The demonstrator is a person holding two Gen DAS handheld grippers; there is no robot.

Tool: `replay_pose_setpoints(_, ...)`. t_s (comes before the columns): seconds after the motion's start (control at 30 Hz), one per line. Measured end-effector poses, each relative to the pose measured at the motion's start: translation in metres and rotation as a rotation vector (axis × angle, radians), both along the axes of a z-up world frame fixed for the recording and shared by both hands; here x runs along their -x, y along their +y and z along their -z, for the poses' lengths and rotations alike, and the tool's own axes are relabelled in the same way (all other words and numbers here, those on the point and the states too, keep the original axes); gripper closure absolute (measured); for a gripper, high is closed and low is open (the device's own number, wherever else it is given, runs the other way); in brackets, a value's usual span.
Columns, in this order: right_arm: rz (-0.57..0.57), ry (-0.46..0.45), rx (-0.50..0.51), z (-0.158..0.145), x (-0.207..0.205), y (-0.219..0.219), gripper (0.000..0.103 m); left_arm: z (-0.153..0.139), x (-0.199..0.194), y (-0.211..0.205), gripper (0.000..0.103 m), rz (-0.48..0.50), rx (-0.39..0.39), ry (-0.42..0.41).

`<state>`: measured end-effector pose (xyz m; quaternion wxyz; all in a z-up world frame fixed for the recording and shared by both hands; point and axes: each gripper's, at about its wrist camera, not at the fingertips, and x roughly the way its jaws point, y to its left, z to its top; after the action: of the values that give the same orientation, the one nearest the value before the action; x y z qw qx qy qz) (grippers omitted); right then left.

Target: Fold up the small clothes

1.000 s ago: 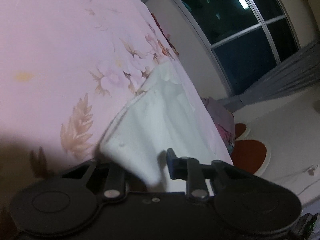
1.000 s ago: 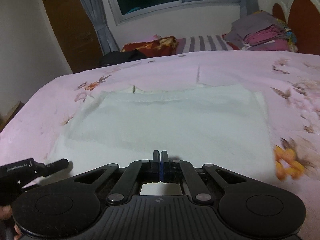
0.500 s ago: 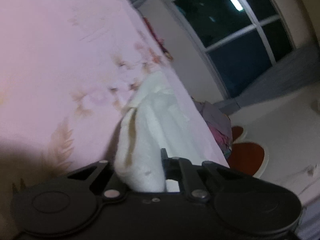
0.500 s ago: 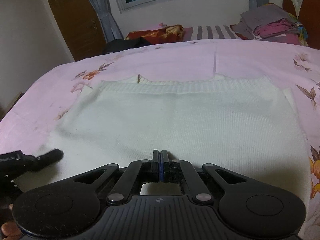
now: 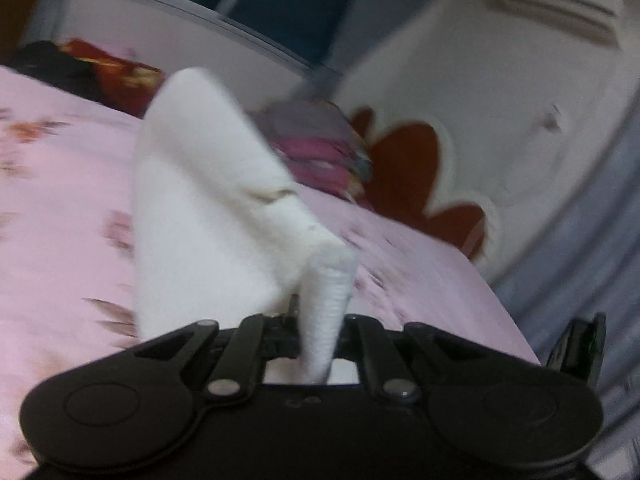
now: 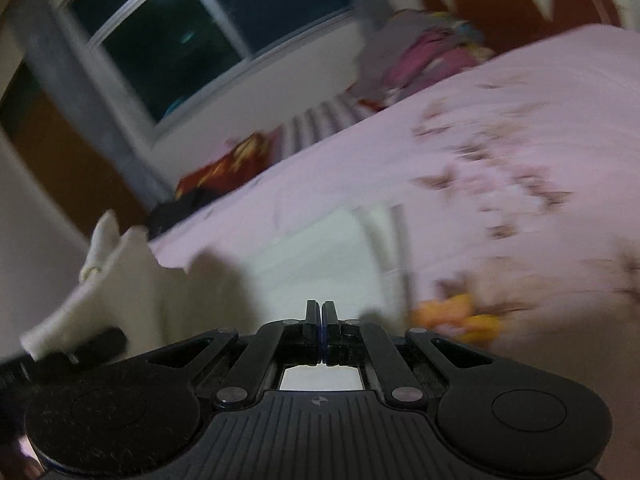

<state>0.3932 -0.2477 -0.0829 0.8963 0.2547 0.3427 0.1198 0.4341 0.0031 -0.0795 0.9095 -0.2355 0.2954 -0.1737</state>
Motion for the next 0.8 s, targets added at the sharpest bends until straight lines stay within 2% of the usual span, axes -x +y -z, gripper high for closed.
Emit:
replay_pose_setpoints(0.03, 0.017, 0.002, -0.012, -0.002, 0.003, -0.011, 0.103, 0.001, -0.003, -0.013, 0.096, 0.028, -0.008, 0.005)
replay_pose_setpoints(0.1, 0.043, -0.001, -0.038, -0.006, 0.009, -0.031, 0.103, 0.013, -0.013, -0.044, 0.089, 0.120, -0.027, 0.052)
replay_pose_setpoints(0.13, 0.042, -0.006, -0.051, -0.007, 0.012, -0.039, 0.103, 0.023, -0.019, -0.060, 0.077, 0.170, -0.047, 0.114)
replay_pose_setpoints(0.17, 0.039, -0.003, -0.054, -0.009, 0.015, -0.044, 0.103, 0.033, -0.026, -0.074, 0.069, 0.205, -0.073, 0.190)
replay_pose_setpoints(0.2, 0.050, 0.001, -0.038, -0.011, 0.016, -0.048, 0.103, 0.040, -0.028, -0.081, 0.065, 0.223, -0.094, 0.240)
replay_pose_setpoints(0.23, 0.070, 0.004, -0.015, -0.012, 0.018, -0.051, 0.103, 0.041, -0.026, -0.082, 0.061, 0.232, -0.101, 0.254)
replay_pose_setpoints(0.27, 0.086, 0.009, 0.004, -0.014, 0.020, -0.054, 0.092, 0.035, -0.019, -0.075, 0.060, 0.231, -0.077, 0.221)
replay_pose_setpoints(0.3, 0.086, 0.011, -0.001, -0.014, 0.021, -0.058, 0.052, 0.028, -0.016, -0.067, 0.060, 0.224, -0.050, 0.182)
replay_pose_setpoints(0.33, 0.082, -0.001, -0.024, -0.014, 0.024, -0.061, 0.038, 0.021, -0.013, -0.055, 0.060, 0.200, -0.030, 0.143)
replay_pose_setpoints(0.37, 0.080, -0.030, -0.043, -0.013, 0.029, -0.064, 0.035, 0.015, -0.014, -0.039, 0.062, 0.155, -0.022, 0.117)
replay_pose_setpoints(0.47, 0.031, -0.018, -0.079, -0.011, 0.026, -0.057, 0.035, 0.006, -0.029, 0.002, 0.064, 0.030, -0.042, 0.074)
replay_pose_setpoints(0.53, -0.008, -0.022, -0.093, -0.010, 0.020, -0.047, 0.039, 0.011, -0.042, 0.020, 0.065, -0.015, -0.051, 0.107)
replay_pose_setpoints(0.57, -0.034, -0.024, -0.081, -0.009, 0.015, -0.040, 0.045, 0.017, -0.047, 0.027, 0.066, -0.023, -0.043, 0.125)
replay_pose_setpoints(0.7, -0.101, 0.021, -0.029, 0.000, -0.006, -0.018, 0.053, 0.044, -0.059, 0.033, 0.071, -0.017, -0.085, 0.204)
replay_pose_setpoints(0.8, -0.129, 0.055, -0.006, 0.009, -0.016, -0.011, 0.053, 0.056, -0.060, 0.033, 0.067, -0.025, -0.089, 0.228)
